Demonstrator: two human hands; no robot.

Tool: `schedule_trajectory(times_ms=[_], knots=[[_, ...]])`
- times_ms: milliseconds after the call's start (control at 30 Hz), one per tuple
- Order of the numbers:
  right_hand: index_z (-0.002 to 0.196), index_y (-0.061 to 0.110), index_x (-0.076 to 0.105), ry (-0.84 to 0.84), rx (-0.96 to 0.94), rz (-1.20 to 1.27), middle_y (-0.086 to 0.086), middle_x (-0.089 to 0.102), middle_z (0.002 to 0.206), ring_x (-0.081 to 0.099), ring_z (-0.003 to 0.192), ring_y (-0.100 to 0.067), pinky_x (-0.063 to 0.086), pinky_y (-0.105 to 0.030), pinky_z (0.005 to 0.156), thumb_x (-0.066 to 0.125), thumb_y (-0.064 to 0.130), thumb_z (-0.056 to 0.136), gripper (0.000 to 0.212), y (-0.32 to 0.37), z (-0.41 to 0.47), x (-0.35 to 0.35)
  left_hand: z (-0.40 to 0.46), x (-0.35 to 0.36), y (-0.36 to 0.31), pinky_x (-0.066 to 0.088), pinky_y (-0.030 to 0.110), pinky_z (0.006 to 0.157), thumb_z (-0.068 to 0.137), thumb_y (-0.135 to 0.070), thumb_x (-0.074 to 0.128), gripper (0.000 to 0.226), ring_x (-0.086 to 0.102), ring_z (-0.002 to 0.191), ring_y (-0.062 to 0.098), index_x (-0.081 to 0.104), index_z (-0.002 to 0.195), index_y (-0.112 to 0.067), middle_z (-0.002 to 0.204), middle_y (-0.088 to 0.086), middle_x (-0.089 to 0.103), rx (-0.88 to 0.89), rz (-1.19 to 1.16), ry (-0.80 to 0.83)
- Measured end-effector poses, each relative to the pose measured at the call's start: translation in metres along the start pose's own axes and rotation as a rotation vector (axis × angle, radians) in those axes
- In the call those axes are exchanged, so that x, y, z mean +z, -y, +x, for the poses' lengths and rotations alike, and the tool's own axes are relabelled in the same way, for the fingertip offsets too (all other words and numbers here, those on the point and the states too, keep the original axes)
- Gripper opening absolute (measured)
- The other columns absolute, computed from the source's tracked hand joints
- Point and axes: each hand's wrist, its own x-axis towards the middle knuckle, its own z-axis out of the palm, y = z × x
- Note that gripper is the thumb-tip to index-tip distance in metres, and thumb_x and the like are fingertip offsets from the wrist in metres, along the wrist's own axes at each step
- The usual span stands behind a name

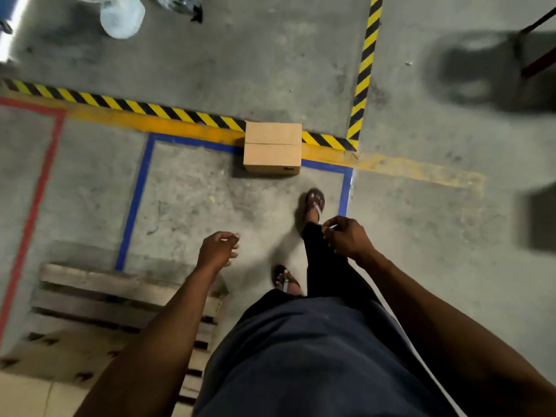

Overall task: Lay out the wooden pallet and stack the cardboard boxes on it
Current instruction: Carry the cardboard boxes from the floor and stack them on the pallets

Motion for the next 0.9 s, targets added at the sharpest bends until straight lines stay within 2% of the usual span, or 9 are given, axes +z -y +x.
schedule_trajectory(times_ms=[133, 300, 467, 600, 667, 733, 800, 867, 900], knots=[[0.086, 0.031, 0.074, 0.153, 0.029, -0.043, 0.001, 0.078, 0.076, 0.077, 0.073, -0.021, 0.065, -0.044, 0.079, 0.068, 0.024, 0.092, 0.011, 0.037, 0.094, 0.011, 0.062, 0.003, -0.046, 0.053, 0.032, 0.068, 0.099, -0.034, 0.071, 0.012, 0.071, 0.07, 0.019, 0.07, 0.103, -0.023, 0.092, 0.005, 0.077, -0.058, -0.06, -0.091], [0.087, 0.037, 0.072, 0.317, 0.106, -0.201, -0.004, 0.079, 0.095, 0.076, 0.089, -0.027, 0.062, -0.047, 0.087, 0.069, 0.034, 0.09, 0.005, 0.065, 0.226, 0.014, 0.141, 0.023, -0.077, 0.05, 0.029, 0.06, 0.099, -0.024, 0.072, 0.012, 0.067, 0.064, 0.024, 0.072, 0.106, -0.013, 0.083, 0.01, 0.073, -0.222, -0.037, -0.119], [0.091, 0.033, 0.071, 0.337, 0.224, -0.264, -0.01, 0.079, 0.095, 0.076, 0.087, -0.03, 0.063, -0.05, 0.086, 0.069, 0.028, 0.094, 0.006, 0.072, 0.359, 0.025, 0.279, 0.052, -0.09, 0.06, 0.04, 0.07, 0.081, -0.051, 0.078, 0.025, 0.075, 0.074, 0.028, 0.078, 0.092, -0.028, 0.078, 0.001, 0.078, -0.258, 0.006, -0.053], [0.101, 0.021, 0.074, 0.283, 0.343, -0.189, -0.015, 0.079, 0.098, 0.07, 0.075, -0.024, 0.06, -0.04, 0.069, 0.069, 0.02, 0.096, 0.007, 0.047, 0.463, 0.056, 0.415, 0.09, -0.091, 0.057, 0.037, 0.071, 0.084, -0.039, 0.08, 0.03, 0.07, 0.066, 0.021, 0.076, 0.101, -0.014, 0.079, 0.005, 0.075, -0.182, -0.025, -0.034], [0.111, 0.018, 0.073, 0.234, 0.404, -0.174, -0.015, 0.078, 0.104, 0.069, 0.078, -0.024, 0.061, -0.042, 0.07, 0.072, 0.02, 0.095, 0.016, 0.021, 0.515, 0.081, 0.49, 0.108, -0.074, 0.06, 0.042, 0.084, 0.087, -0.036, 0.08, 0.039, 0.074, 0.085, 0.029, 0.07, 0.118, -0.014, 0.1, 0.01, 0.077, -0.168, 0.023, -0.042], [0.131, 0.017, 0.065, 0.166, 0.467, -0.109, -0.011, 0.074, 0.113, 0.069, 0.085, -0.026, 0.063, -0.049, 0.079, 0.077, 0.021, 0.091, 0.041, -0.007, 0.561, 0.11, 0.557, 0.121, -0.052, 0.058, 0.048, 0.1, 0.088, -0.034, 0.079, 0.063, 0.069, 0.115, 0.036, 0.054, 0.144, -0.02, 0.129, 0.014, 0.068, -0.202, 0.084, -0.05], [0.151, 0.017, 0.047, 0.079, 0.504, -0.043, -0.002, 0.063, 0.129, 0.066, 0.103, -0.027, 0.061, -0.053, 0.09, 0.082, 0.023, 0.087, 0.073, -0.027, 0.597, 0.132, 0.597, 0.126, -0.048, 0.049, 0.036, 0.109, 0.089, -0.023, 0.079, 0.092, 0.051, 0.141, 0.034, 0.026, 0.165, -0.028, 0.158, 0.014, 0.047, -0.223, 0.073, -0.016], [0.154, 0.016, 0.042, -0.003, 0.5, 0.025, -0.001, 0.058, 0.137, 0.061, 0.117, -0.025, 0.056, -0.05, 0.101, 0.082, 0.021, 0.085, 0.08, -0.04, 0.625, 0.153, 0.631, 0.133, -0.046, 0.043, 0.023, 0.097, 0.089, -0.012, 0.077, 0.103, 0.037, 0.15, 0.026, 0.013, 0.168, -0.032, 0.17, 0.008, 0.027, -0.202, 0.049, 0.034], [0.146, 0.013, 0.052, -0.014, 0.494, 0.082, -0.001, 0.064, 0.131, 0.063, 0.115, -0.023, 0.054, -0.045, 0.101, 0.079, 0.016, 0.087, 0.065, -0.042, 0.635, 0.162, 0.641, 0.135, -0.045, 0.043, 0.022, 0.092, 0.087, -0.01, 0.077, 0.103, 0.038, 0.148, 0.023, 0.016, 0.168, -0.031, 0.169, 0.006, 0.027, -0.177, 0.056, 0.049]])
